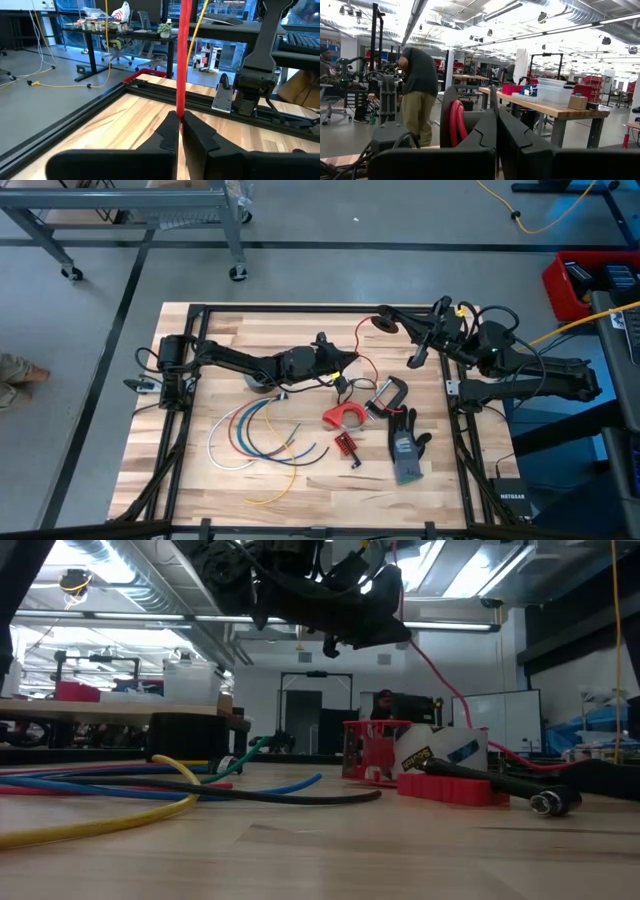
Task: Coil cords
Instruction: Coil the red wire onto the spool
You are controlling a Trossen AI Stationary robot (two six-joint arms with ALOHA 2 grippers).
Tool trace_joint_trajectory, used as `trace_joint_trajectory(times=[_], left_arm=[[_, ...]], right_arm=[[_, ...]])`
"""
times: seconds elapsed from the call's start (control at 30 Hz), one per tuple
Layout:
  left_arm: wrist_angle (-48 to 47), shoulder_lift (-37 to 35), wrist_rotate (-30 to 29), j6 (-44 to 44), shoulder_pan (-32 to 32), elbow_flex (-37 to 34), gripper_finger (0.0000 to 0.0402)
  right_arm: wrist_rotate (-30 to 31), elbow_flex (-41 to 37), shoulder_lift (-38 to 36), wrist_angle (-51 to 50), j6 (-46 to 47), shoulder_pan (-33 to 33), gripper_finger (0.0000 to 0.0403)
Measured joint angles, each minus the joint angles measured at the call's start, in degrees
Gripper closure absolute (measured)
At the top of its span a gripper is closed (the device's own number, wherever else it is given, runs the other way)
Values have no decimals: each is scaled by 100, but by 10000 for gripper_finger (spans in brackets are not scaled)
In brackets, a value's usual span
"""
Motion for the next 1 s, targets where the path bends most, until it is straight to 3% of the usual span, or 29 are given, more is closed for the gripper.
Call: trace_joint_trajectory(times=[0.4,0.77,1.0], left_arm=[[1,0,64,-738,0,2,399],[-208,0,631,-2058,76,9,401],[-705,2,1387,-3015,161,16,401]], right_arm=[[70,0,110,76,-42,0,400],[201,0,1100,1033,-500,-1,400],[163,-1,1683,1889,-696,0,400]])
